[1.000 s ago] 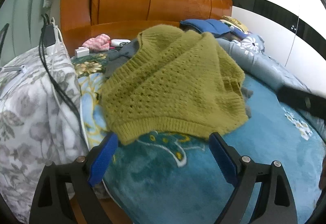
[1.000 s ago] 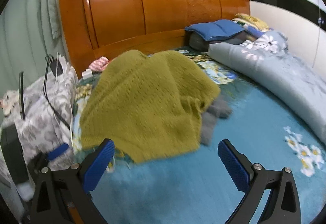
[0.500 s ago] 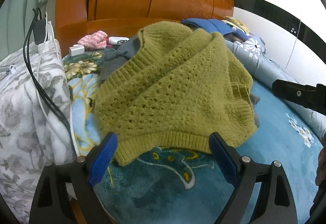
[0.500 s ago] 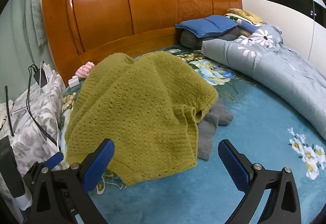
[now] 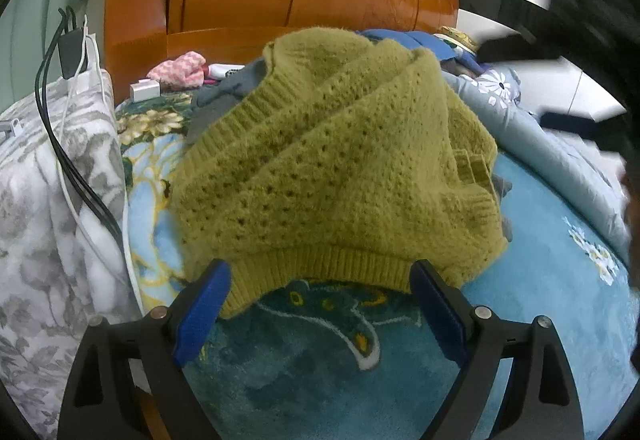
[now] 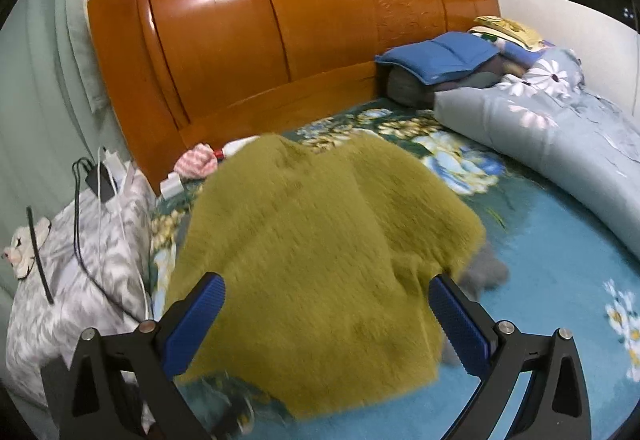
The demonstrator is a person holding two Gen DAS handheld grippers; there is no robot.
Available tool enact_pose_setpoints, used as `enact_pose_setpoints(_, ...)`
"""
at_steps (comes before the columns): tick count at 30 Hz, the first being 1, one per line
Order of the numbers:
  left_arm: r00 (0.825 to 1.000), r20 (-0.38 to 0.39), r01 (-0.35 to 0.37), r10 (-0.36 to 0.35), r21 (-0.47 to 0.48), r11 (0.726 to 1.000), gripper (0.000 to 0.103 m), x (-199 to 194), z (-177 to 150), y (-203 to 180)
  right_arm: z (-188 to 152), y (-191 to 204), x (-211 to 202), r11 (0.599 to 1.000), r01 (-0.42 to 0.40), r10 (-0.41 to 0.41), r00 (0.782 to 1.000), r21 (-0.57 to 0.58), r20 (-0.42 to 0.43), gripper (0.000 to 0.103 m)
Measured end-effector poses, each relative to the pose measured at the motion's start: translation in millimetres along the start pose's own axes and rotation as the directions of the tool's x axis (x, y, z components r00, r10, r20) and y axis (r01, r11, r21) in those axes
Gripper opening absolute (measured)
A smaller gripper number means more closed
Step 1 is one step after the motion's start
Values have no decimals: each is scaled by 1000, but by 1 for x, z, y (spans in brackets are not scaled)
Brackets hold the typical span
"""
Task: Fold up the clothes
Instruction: 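Close the right gripper on the vest edge while the left gripper approaches, then lift the vest with the right gripper and shake it out over the bed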
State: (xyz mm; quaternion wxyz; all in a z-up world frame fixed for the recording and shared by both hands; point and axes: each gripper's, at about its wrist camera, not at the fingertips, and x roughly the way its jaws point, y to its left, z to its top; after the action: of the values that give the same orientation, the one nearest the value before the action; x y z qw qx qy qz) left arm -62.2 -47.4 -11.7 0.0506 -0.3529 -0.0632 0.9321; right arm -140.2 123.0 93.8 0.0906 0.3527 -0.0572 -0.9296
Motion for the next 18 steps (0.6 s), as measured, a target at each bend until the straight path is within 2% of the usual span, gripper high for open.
enact_pose_setpoints(3,1000,-4,5,-5,-10,1000,91,2,-2,4,19,9,26,1000,-12,12,1000,3,-29,98)
enact_pose_setpoints(6,1000,0,5,-5,-4,1000,91,1,-3,6,27,13,51,1000,6,-5,997,15,-79,77)
enact_pose_setpoints(7,1000,2,5,-5,-2,1000,91,1,-3,6,28,14,59,1000,13,-11,995,21,-98,63)
enact_pose_setpoints(8,1000,2,4,-4,-4,1000,91,0,-3,8,27,13,67,999,22,-17,992,39,-126,55)
enact_pose_setpoints(9,1000,2,4,-4,-6,1000,91,0,-3,9,24,8,72,997,7,4,990,78,-139,53)
enact_pose_setpoints(10,1000,2,3,-3,-9,1000,91,0,-3,11,22,5,72,994,-11,25,990,107,-136,45)
enact_pose_setpoints(11,1000,1,2,-2,-11,1000,91,-1,-2,12,20,2,72,990,-28,46,990,136,-132,30)
enact_pose_setpoints(12,1000,1,2,-2,-15,1000,91,-2,-2,14,18,-1,71,989,-27,47,990,147,-134,20)
enact_pose_setpoints(13,1000,1,3,-3,-18,1000,91,-4,-2,15,17,-3,69,987,-24,46,990,158,-137,14)
enact_pose_setpoints(18,1000,11,1,-1,-29,1000,91,-19,-1,21,22,-27,37,962,-100,119,991,253,-60,13)
